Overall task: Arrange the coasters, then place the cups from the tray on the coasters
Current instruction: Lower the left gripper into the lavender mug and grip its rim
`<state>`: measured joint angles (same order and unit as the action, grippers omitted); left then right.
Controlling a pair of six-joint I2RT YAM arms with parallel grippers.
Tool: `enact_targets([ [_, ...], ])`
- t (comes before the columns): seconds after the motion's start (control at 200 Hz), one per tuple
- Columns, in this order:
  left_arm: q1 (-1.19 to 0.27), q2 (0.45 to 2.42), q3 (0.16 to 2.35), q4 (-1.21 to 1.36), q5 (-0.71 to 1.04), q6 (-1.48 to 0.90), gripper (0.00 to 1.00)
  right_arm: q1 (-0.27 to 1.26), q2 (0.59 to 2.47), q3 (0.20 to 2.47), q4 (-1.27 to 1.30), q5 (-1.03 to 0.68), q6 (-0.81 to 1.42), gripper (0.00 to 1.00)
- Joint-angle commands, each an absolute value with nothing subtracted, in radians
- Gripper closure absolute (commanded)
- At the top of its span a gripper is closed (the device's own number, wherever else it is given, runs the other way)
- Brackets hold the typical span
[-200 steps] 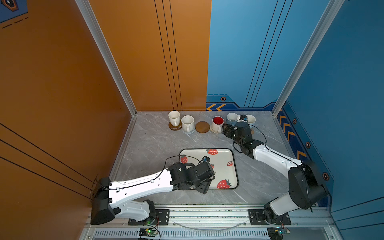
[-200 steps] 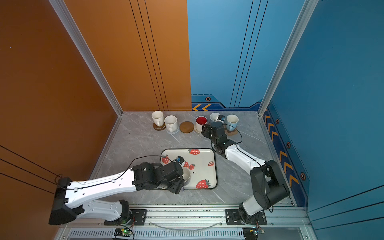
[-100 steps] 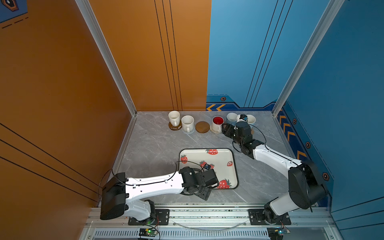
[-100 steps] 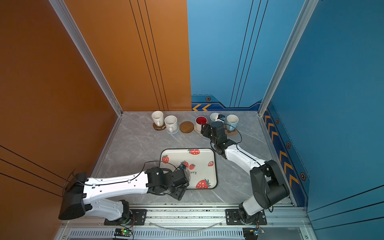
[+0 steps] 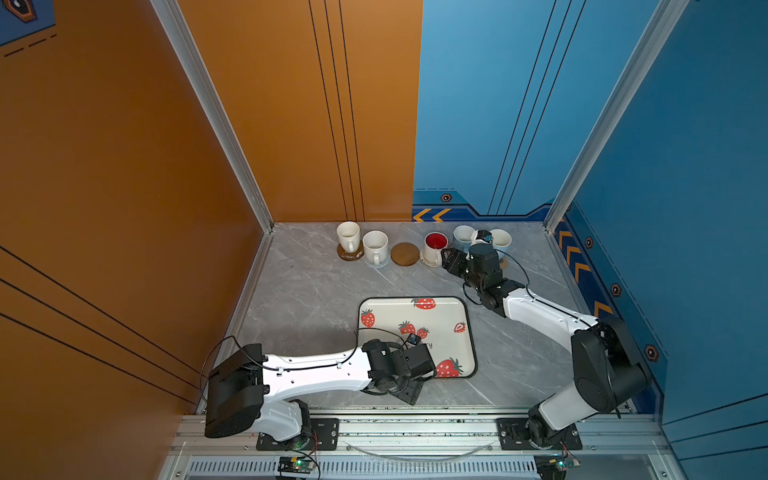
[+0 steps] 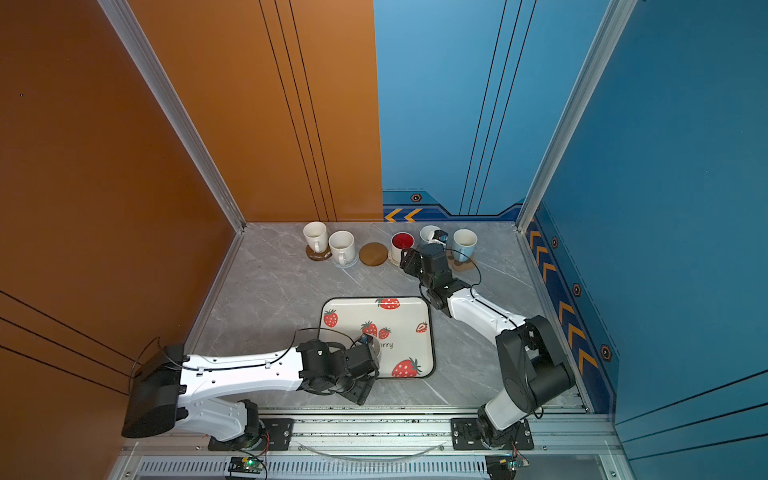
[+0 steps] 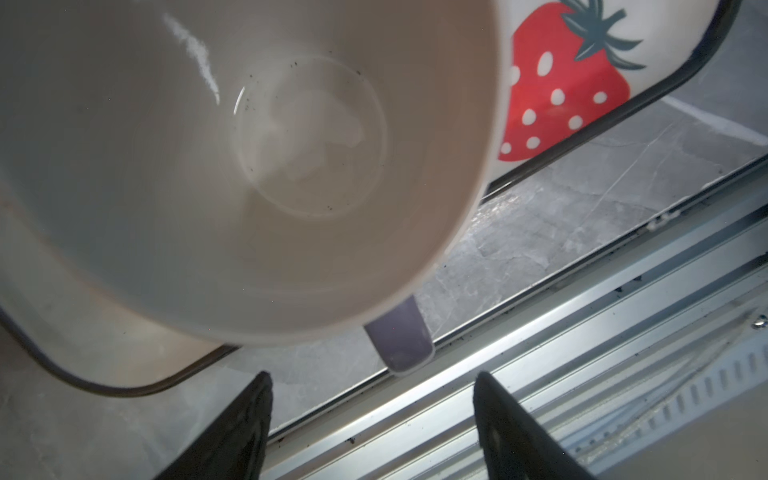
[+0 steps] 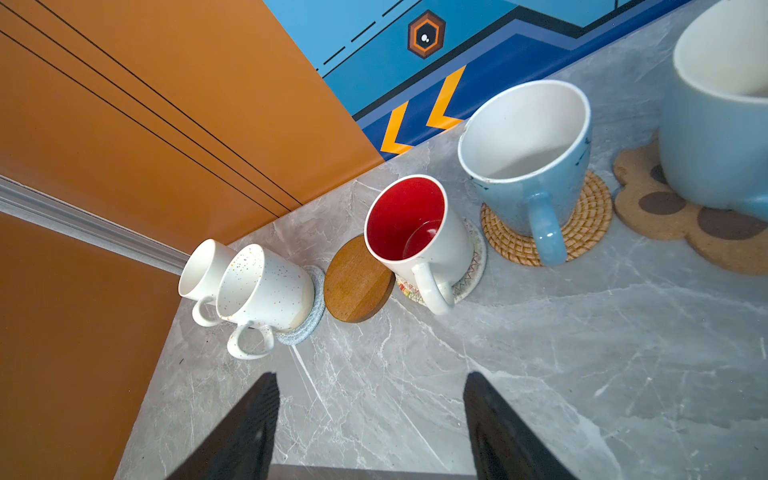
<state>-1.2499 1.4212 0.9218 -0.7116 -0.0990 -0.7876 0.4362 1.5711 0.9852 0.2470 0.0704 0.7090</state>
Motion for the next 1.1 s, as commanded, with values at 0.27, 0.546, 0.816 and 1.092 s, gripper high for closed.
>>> enact_targets([
  [0.27, -1.244, 1.406, 0.903, -0.662, -0.132, -0.825, 0.25, 0.433, 1.584, 0.988, 0.267, 0.051, 0.723, 0.31],
  [0.546, -1.208, 1.424, 0.903, -0.649, -0.149, -0.850, 0.31, 0.430, 1.586, 0.983, 0.268, 0.050, 0.725, 0.31],
  [0.816, -1.186, 1.445, 0.898, -0.627, -0.141, -0.845, 0.37, 0.422, 1.588, 0.981, 0.268, 0.041, 0.727, 0.31],
  [1.092, -1.176, 1.475, 0.907, -0.612, -0.129, -0.840, 0.45, 0.418, 1.590, 0.981, 0.272, 0.032, 0.729, 0.31],
])
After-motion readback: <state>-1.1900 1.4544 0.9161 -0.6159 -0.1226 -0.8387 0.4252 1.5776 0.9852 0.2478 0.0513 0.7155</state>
